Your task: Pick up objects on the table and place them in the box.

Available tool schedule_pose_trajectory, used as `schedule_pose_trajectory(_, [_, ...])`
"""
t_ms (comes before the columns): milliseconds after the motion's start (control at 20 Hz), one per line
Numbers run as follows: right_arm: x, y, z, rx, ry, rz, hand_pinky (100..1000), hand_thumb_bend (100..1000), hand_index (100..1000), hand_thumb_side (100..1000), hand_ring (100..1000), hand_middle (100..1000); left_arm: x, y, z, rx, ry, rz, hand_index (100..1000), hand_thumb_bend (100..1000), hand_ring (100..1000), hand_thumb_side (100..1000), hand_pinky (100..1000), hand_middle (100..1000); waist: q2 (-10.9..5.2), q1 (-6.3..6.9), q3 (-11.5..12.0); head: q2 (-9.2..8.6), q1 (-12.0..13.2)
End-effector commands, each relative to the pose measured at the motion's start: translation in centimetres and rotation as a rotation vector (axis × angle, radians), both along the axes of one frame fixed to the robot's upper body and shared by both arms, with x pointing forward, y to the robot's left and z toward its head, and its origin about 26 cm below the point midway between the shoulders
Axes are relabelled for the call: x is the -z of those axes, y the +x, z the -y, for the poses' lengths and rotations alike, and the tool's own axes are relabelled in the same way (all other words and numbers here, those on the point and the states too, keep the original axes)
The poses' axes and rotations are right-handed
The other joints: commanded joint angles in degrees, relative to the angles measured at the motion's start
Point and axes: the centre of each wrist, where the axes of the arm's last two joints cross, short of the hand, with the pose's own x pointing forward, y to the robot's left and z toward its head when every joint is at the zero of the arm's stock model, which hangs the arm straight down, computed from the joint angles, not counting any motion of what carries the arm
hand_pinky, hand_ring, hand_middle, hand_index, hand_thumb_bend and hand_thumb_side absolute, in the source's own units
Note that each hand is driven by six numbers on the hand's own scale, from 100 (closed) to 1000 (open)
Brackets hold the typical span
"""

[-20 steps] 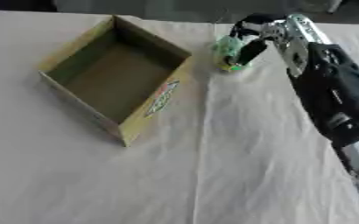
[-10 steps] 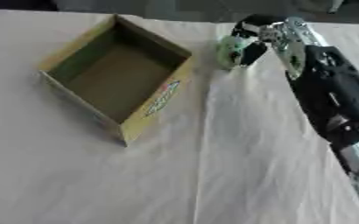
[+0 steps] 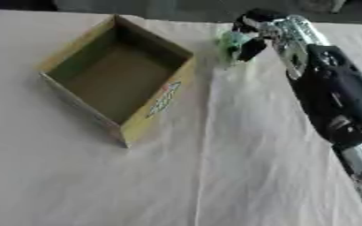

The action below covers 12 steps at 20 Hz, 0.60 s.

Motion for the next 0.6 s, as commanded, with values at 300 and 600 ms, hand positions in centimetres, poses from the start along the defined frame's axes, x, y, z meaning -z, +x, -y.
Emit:
schedule_pose_trajectory(300, [-4.6, -1.3, -0.1, 0.002, 0.028, 0.187, 801, 100, 453, 236, 793, 486, -0.6, -0.2, 0.0, 0.004, 0.009, 0.02, 792, 100, 548, 718, 308, 668, -1.43, 0.04, -0.4, -0.23, 0.2])
schedule_pose_trajectory(600, [-8.1, -3.2, -1.4, -0.048, 0.076, 0.307, 807, 100, 451, 232, 783, 479, -0.6, -0.2, -0.1, -0.001, 0.012, 0.022, 791, 100, 547, 719, 309, 668, -1.57, 0.15, -0.6, 0.2, 0.2])
